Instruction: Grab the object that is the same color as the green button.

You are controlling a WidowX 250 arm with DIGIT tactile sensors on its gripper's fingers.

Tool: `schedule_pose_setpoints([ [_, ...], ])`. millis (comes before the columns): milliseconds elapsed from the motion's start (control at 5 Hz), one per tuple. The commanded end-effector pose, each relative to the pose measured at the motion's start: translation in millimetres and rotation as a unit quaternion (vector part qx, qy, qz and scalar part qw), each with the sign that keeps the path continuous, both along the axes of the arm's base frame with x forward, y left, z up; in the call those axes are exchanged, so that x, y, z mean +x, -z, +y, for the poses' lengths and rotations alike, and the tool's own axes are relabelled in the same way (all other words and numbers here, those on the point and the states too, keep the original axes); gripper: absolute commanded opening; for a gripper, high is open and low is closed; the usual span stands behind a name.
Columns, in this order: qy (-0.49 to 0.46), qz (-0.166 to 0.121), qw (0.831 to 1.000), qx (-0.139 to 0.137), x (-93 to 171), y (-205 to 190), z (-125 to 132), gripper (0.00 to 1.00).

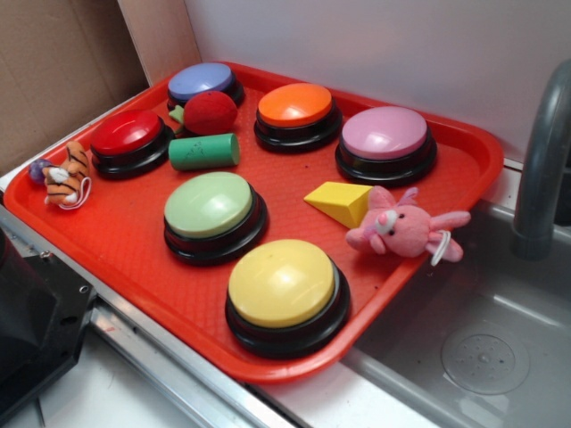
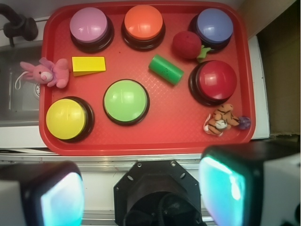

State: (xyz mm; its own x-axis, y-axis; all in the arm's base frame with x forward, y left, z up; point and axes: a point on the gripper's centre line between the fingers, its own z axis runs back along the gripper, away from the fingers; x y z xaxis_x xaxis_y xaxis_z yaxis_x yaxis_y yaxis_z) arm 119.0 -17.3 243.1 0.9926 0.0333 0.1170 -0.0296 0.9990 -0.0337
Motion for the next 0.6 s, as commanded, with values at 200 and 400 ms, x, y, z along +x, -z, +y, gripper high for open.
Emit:
schedule_pose_setpoints([
  [200,0.038,0.0,0.999,0.006,12.3,10.4,3.5,1.0],
  [400,0.087,0.005,0.996,-0.004,29.8,27.3,10.5,1.0],
])
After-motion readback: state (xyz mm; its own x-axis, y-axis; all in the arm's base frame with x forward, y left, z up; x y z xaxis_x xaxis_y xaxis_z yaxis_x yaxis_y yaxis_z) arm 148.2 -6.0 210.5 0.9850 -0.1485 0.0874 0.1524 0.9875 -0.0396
